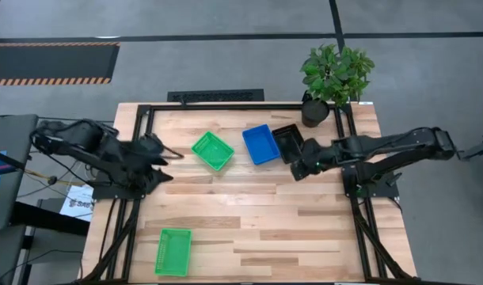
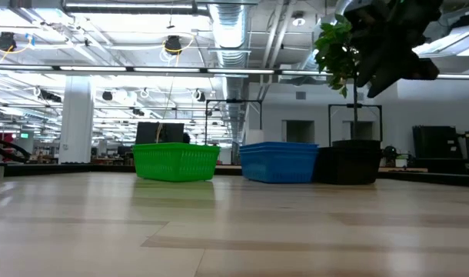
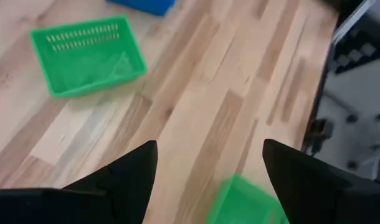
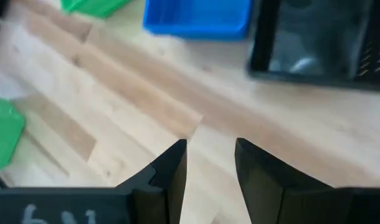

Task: Stack baskets by color
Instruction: Stack the bottom green bin on top of the top green bins

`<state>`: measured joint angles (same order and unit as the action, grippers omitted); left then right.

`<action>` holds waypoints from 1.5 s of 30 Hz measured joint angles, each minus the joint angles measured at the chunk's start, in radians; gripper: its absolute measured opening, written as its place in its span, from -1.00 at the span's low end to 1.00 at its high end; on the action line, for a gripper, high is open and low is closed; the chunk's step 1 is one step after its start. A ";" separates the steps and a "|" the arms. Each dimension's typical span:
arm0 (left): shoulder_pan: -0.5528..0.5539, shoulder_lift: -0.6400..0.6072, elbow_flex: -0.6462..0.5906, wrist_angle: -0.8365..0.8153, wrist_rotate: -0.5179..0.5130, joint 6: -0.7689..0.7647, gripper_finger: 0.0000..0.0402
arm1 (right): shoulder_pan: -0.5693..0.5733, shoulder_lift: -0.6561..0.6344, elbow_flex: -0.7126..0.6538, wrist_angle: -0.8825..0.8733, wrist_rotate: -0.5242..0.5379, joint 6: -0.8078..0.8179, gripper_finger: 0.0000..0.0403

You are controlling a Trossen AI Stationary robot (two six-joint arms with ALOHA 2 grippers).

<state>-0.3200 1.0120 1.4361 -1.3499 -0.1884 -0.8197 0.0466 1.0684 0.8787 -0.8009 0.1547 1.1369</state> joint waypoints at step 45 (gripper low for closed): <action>-0.731 0.594 -0.157 0.026 0.121 -1.247 0.39 | 0.407 0.372 0.000 0.526 -0.001 -0.064 -0.24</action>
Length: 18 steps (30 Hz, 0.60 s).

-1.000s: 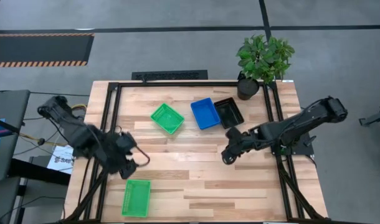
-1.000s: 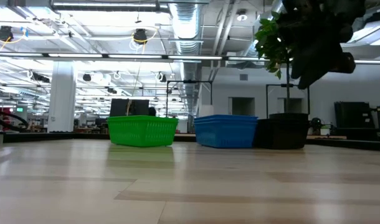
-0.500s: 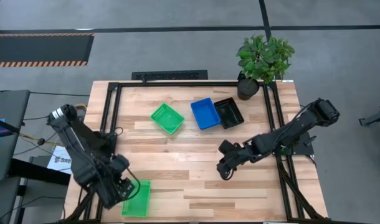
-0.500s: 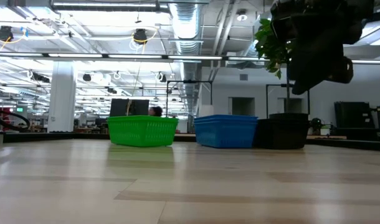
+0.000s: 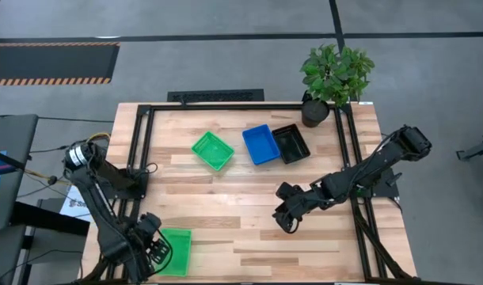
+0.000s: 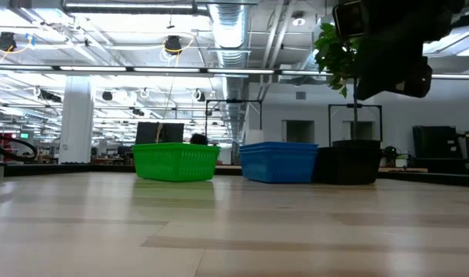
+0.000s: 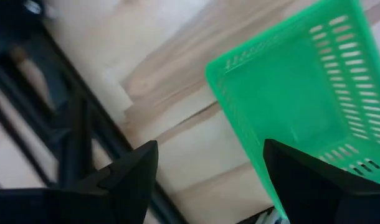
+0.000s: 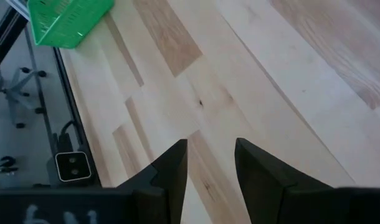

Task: Stack baskets by color
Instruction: Stack the bottom green bin on top of the top green bins

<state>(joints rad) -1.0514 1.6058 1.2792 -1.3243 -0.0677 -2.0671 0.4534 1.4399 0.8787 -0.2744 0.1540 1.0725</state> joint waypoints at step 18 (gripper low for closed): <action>0.009 -0.002 -0.257 0.443 0.041 -0.121 0.39 | 0.004 0.000 0.000 -0.003 0.002 -0.006 -0.27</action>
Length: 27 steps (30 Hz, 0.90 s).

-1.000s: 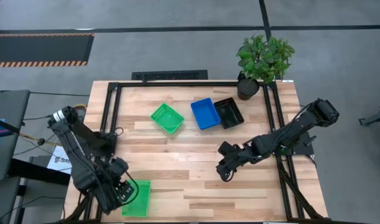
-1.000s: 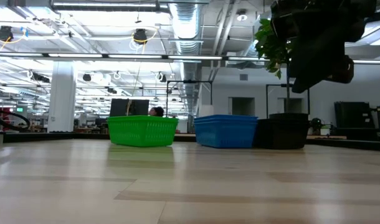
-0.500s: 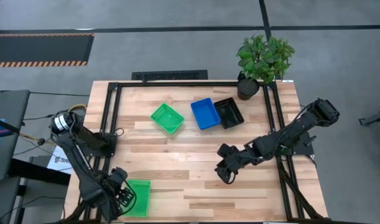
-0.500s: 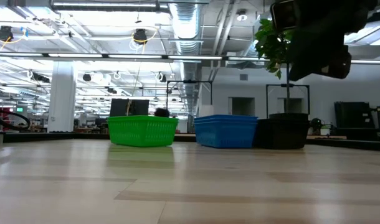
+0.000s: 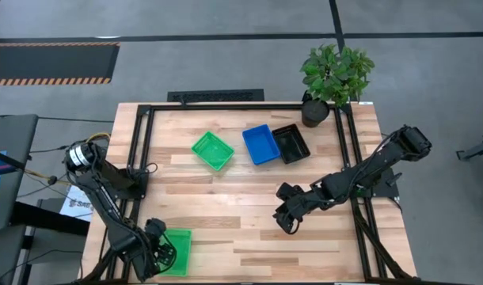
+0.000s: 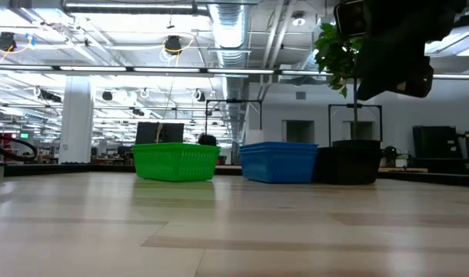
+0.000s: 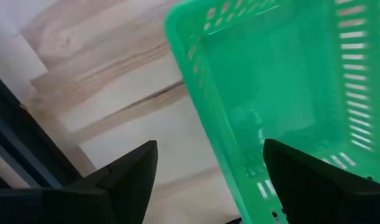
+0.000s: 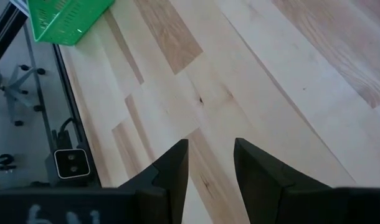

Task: Stack baskets by color
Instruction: Stack the bottom green bin on top of the top green bins

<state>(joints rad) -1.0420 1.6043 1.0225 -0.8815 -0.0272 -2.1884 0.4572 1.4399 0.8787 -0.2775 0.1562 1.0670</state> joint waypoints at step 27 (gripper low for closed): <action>0.140 0.000 -0.074 0.155 -0.111 0.074 -0.98 | 0.001 0.000 0.000 -0.005 0.005 0.026 -0.32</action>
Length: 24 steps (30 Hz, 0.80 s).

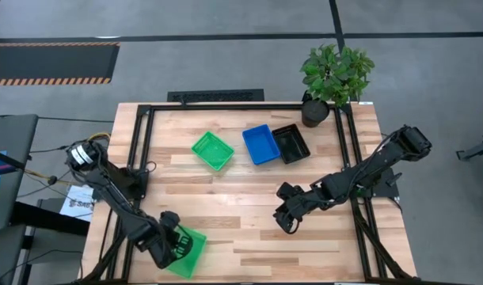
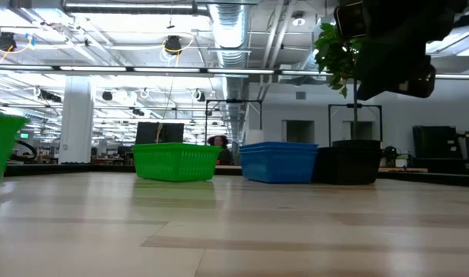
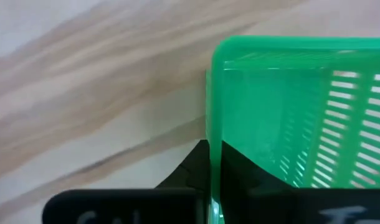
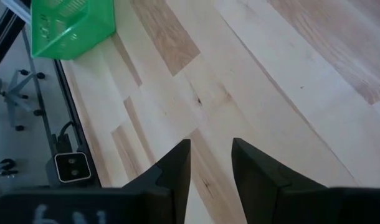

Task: Stack baskets by color
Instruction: Stack the bottom green bin on top of the top green bins

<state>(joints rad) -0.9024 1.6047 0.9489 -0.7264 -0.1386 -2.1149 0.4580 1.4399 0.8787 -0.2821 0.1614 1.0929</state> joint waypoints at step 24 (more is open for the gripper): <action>0.236 -0.090 -0.001 0.048 -0.199 0.250 -1.00 | -0.014 0.006 0.000 0.011 0.065 0.194 -0.35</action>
<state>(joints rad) -0.6663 1.5150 0.9482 -0.6781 -0.3374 -1.8644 0.4438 1.4464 0.8787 -0.2713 0.2261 1.2865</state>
